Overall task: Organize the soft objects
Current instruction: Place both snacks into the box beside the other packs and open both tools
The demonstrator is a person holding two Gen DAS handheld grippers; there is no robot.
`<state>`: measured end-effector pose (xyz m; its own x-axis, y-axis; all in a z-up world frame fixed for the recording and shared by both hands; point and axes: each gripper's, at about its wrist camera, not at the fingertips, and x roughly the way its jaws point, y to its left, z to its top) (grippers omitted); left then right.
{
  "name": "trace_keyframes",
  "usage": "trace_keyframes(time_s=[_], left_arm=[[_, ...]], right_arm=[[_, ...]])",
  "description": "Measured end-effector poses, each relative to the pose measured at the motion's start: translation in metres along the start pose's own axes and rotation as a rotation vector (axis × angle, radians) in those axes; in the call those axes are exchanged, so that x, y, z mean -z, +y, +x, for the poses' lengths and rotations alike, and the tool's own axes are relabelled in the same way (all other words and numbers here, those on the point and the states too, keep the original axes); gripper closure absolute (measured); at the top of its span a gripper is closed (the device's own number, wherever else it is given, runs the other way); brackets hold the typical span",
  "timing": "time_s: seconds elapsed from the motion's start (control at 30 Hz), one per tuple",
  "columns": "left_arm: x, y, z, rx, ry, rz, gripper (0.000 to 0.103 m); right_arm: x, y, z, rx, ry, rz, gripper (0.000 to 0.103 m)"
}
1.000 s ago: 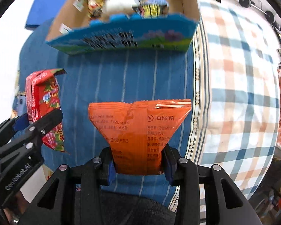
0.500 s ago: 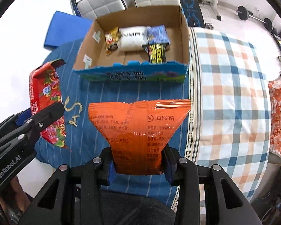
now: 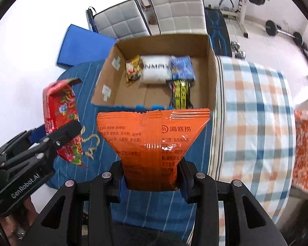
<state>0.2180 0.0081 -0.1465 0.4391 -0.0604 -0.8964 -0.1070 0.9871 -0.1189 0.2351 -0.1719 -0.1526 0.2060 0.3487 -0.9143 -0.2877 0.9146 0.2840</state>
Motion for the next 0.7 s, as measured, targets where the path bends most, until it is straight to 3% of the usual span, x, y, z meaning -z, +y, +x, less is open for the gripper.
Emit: trace_keyframes(time_s=[0.27,0.47,0.7], left_arm=[[-0.054,0.036,0.05,0.049,0.081,-0.06,0.058],[-0.09,0.062,0.103,0.068,0.174,-0.105,0.058],[-0.118,0.081,0.179,0.063,0.321,-0.131,0.058]], right_arm=[[-0.069,0.01,0.034,0.016,-0.011,-0.036,0.061],[-0.116,0.005,0.089,-0.006,0.061,0.0,0.061],[-0.145,0.001,0.165,-0.003,0.168,0.023,0.061]])
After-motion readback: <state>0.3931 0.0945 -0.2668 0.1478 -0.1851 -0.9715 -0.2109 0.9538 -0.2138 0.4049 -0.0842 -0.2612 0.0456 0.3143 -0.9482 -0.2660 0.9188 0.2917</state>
